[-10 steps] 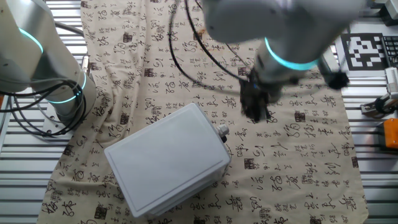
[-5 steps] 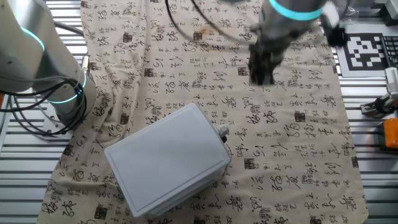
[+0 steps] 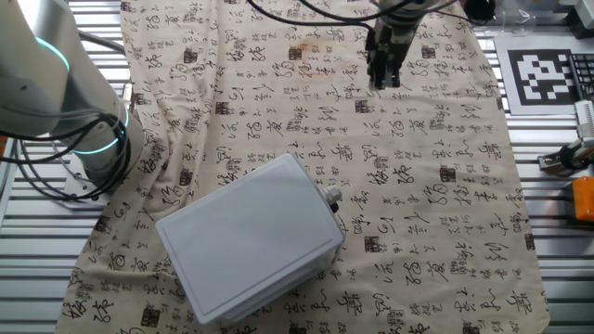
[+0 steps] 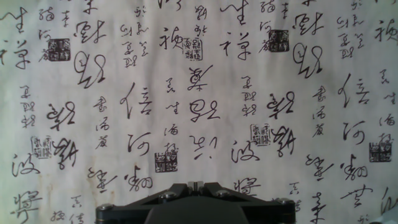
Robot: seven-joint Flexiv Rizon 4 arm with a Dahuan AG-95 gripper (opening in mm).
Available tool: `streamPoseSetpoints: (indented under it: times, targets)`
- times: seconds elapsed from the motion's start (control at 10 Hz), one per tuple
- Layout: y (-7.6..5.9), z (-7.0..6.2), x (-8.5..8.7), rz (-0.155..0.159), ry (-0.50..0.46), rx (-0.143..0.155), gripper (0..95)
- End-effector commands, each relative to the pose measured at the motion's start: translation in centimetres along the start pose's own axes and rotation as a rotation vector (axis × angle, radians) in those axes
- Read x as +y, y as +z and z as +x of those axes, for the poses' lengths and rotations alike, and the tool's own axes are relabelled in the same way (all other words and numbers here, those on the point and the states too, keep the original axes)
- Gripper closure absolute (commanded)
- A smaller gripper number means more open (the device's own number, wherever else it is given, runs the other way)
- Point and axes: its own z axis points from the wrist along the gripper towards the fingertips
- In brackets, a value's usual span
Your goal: Put things in the drawer
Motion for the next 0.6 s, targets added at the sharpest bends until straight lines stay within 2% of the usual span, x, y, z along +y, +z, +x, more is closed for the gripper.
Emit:
streamPoseSetpoints:
  times: [0.1,0.6]
  targets:
    - [0.04,-0.05,-0.01,0.008,-0.005,-0.008,95.0]
    - [-0.03,-0.02,-0.01,0.008,-0.007,-0.032,95.0]
